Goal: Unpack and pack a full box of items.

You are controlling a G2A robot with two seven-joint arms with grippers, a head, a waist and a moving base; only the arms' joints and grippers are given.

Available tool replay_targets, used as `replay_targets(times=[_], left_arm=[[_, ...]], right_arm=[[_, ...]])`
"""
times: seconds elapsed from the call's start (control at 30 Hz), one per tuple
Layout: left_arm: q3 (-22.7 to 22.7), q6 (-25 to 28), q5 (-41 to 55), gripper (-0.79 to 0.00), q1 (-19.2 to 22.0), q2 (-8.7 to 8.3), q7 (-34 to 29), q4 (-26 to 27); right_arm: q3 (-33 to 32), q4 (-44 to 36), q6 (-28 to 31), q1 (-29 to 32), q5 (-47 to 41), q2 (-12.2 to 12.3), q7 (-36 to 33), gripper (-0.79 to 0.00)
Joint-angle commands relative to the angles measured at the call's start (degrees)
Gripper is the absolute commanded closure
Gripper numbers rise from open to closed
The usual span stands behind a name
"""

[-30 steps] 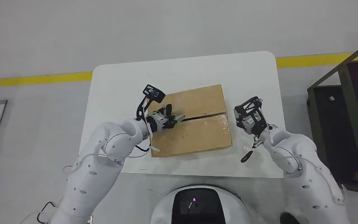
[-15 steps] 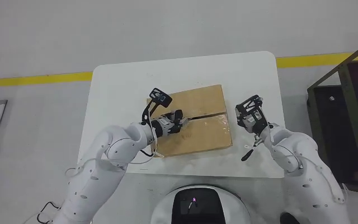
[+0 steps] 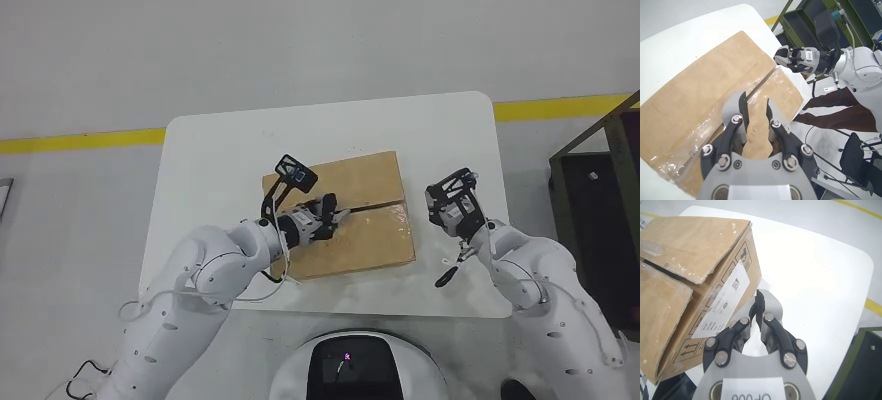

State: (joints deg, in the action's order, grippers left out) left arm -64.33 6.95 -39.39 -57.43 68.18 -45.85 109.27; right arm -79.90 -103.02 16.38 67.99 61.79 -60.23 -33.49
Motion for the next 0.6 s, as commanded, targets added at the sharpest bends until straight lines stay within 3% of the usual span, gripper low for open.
replay_targets(times=[0.0, 0.17, 0.43, 0.47, 0.5, 0.53, 0.57], left_arm=[[-1.45, -0.91, 0.19, -0.785, -0.47, -0.16, 0.38, 1.10], [-3.43, 0.69, -5.70, -0.785, -1.11, -0.83, -0.43, 1.94], [-0.12, 7.21, -15.07, -0.785, -0.30, -1.17, -1.62, -0.51], [0.30, 7.36, -15.62, -0.754, -0.20, -1.14, -1.46, -0.71], [0.77, 7.61, -16.22, -0.542, -0.10, -1.10, -1.32, -1.02], [1.10, 7.71, -16.81, -0.416, 0.07, -1.07, -1.05, -1.28], [1.32, 7.64, -17.29, -0.369, 0.21, -1.03, -0.73, -1.56]], right_arm=[[-0.82, -0.49, 0.74, -0.08, -0.49, 0.11, -0.33, 0.000], [-1.87, -0.42, 2.44, -0.19, -0.66, 0.31, -0.44, 0.000], [-1.59, -0.50, 2.53, -0.26, -1.18, 0.27, -0.16, 0.000], [-1.56, -0.49, 2.55, -0.28, -1.26, 0.26, -0.11, 0.000], [-1.55, -0.48, 2.51, -0.32, -1.41, 0.25, -0.05, 0.000], [-1.55, -0.48, 2.48, -0.37, -1.44, 0.25, 0.01, 0.000], [-1.54, -0.45, 2.46, -0.41, -1.49, 0.24, 0.07, 0.000]])
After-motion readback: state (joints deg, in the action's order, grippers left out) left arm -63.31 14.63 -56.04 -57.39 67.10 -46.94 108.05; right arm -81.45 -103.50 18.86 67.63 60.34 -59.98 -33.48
